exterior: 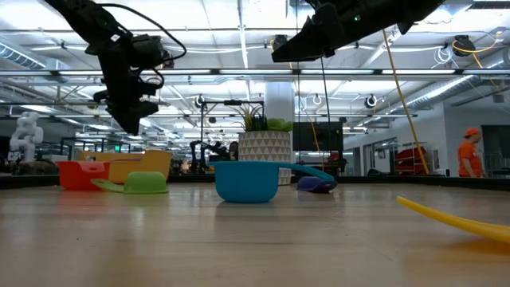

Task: Nest measuring cups in basket
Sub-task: Stack the dark orange measuring cup on top of the dark blue measuring cup in the yellow bin

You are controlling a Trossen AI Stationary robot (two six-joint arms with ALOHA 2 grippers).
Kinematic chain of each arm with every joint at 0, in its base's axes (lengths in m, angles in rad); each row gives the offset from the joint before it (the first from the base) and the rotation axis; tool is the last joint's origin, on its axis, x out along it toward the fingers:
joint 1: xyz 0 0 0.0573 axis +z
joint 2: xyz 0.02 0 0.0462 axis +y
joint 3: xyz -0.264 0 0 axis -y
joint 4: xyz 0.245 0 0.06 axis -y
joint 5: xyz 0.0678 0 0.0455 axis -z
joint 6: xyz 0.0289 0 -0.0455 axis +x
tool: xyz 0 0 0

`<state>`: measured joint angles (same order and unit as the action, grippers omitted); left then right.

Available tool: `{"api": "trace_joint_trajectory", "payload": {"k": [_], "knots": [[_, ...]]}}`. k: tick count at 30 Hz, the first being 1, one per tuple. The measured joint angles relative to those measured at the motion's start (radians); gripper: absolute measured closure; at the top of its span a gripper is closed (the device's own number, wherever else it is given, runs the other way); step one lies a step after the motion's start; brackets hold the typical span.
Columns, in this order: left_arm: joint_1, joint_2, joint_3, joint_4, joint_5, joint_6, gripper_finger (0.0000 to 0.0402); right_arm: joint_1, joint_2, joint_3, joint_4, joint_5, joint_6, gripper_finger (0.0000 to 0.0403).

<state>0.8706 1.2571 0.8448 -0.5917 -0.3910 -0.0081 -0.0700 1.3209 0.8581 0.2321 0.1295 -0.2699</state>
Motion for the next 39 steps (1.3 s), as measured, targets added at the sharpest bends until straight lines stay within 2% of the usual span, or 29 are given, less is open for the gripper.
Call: {"api": "trace_joint_trajectory", "payload": {"k": [2, 5, 7, 15, 26, 33, 39], "knots": [[0.024, 0.014, 0.000, 0.007, 0.016, 0.008, 0.0284, 0.000, 0.000, 0.000, 0.000, 0.000, 0.000, 0.0200], [0.068, 0.041, 0.000, -0.031, 0.136, 0.032, 0.0283, 0.000, 0.000, 0.000, 0.002, 0.000, 0.000, 0.0200], [0.081, 0.067, 0.000, -0.038, 0.159, 0.033, 0.0283, 0.000, 0.000, 0.000, 0.002, 0.000, -0.003, 0.0200], [0.091, 0.142, 0.000, -0.034, 0.123, 0.078, 0.0283, 0.000, 0.000, 0.000, 0.003, 0.000, -0.016, 0.0200], [0.091, 0.157, 0.000, -0.049, 0.092, 0.086, 0.0283, 0.000, 0.000, 0.000, 0.003, 0.000, -0.034, 0.0200], [0.024, 0.143, 0.011, -0.066, 0.095, 0.041, 0.0284, 0.000, 0.000, 0.000, 0.002, 0.000, -0.033, 0.0200], [-0.120, 0.031, 0.011, -0.080, 0.050, 0.027, 0.0284, 0.000, 0.000, 0.000, 0.000, 0.000, -0.017, 0.0200]]}}
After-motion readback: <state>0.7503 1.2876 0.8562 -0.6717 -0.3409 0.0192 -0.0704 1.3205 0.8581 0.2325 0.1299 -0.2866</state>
